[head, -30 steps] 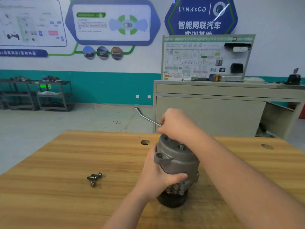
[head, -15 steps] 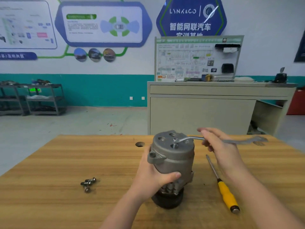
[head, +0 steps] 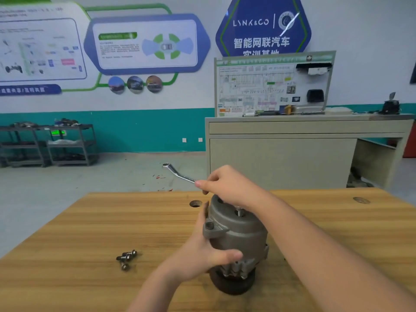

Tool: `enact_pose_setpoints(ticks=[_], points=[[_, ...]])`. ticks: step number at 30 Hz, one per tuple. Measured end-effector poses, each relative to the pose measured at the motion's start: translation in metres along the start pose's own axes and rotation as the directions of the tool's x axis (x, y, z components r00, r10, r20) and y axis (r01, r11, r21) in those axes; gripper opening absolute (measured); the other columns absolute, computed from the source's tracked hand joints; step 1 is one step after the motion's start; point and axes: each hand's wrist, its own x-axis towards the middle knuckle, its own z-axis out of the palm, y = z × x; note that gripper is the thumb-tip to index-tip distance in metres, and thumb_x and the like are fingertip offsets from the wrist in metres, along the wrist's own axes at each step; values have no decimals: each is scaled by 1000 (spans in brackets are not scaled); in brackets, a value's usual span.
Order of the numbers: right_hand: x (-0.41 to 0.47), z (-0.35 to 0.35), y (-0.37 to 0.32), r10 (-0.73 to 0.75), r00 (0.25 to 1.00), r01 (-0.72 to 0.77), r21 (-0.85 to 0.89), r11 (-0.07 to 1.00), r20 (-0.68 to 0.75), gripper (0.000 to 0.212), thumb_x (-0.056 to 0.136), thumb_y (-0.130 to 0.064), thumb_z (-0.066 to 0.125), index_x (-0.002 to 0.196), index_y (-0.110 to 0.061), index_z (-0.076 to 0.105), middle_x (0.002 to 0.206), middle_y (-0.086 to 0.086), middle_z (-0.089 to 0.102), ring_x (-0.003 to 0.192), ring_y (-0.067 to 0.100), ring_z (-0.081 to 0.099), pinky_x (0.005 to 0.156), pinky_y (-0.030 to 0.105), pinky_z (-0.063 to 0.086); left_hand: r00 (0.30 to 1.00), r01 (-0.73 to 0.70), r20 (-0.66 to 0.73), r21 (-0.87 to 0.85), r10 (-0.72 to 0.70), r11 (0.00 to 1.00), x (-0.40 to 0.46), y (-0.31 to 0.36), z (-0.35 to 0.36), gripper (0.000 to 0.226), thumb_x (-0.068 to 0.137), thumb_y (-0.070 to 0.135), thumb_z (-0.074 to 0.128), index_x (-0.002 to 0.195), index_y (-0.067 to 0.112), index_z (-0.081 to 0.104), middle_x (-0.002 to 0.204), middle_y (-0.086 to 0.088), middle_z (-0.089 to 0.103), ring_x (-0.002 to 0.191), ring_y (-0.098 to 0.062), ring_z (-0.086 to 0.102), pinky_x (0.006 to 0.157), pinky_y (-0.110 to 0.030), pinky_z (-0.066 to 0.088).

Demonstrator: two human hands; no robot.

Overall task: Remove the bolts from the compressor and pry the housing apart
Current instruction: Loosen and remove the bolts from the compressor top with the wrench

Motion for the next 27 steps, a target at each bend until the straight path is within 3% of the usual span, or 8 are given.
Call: enact_pose_setpoints(ticks=[2,4,8,16,19,23,25,27], points=[[-3,5,6,-26,999,30,112,993,-35,38,90,-52,56,67,-24,66,41,-12,36,35,-1,35,47,23,27,998,51,-24,43,-50,998,-12,12,-8,113,64,54,81,148,41,6,150,24,29,130,17,34,102,-10,36],[-2,6,11,1,996,23,264,964,-88,37,90,-51,56,64,-26,63,41,-17,45,51,-1,45,52,25,31,978,67,-203,96,-46,993,-18,24,-11,102,56,76,70,144,49,26,152,32,24,137,15,24,113,-24,29],[4,0,17,140,988,-64,647,760,-68,33,93,-41,57,68,-19,58,36,-14,44,49,8,40,50,26,30,961,-10,-260,322,98,947,-2,48,6,32,80,53,69,104,63,50,145,38,21,136,15,14,114,-26,16],[-18,-24,50,253,956,88,966,245,-151,25,97,-27,54,75,-16,48,47,-7,40,42,9,37,48,23,36,890,53,-441,349,114,935,17,54,31,33,88,40,66,119,27,68,135,17,55,142,-3,27,118,-35,25],[-34,-25,71,245,948,142,957,251,-205,29,102,-27,42,77,-13,44,55,4,56,51,17,54,52,27,47,825,-25,-546,224,146,974,22,71,26,25,91,35,63,113,24,67,101,17,69,99,6,61,88,-20,53],[-41,-24,67,147,975,86,893,441,-166,34,104,-29,34,74,-14,41,69,17,69,71,27,69,71,37,52,669,-72,-722,171,174,983,24,72,-16,12,99,30,51,95,28,62,76,13,72,73,0,68,55,-17,51],[-43,-21,59,127,975,69,789,611,-184,36,104,-28,33,71,-14,38,64,15,69,68,26,68,74,39,53,641,183,-763,266,91,946,16,38,-47,21,101,32,46,104,22,64,73,10,70,74,-9,68,57,-28,51],[-45,-14,54,90,969,99,698,709,-228,38,104,-26,33,70,-13,38,59,12,68,63,23,67,69,32,54,628,531,-776,380,-51,757,-3,-13,-73,29,102,34,44,115,17,64,86,2,71,83,-25,66,67,-36,52]])
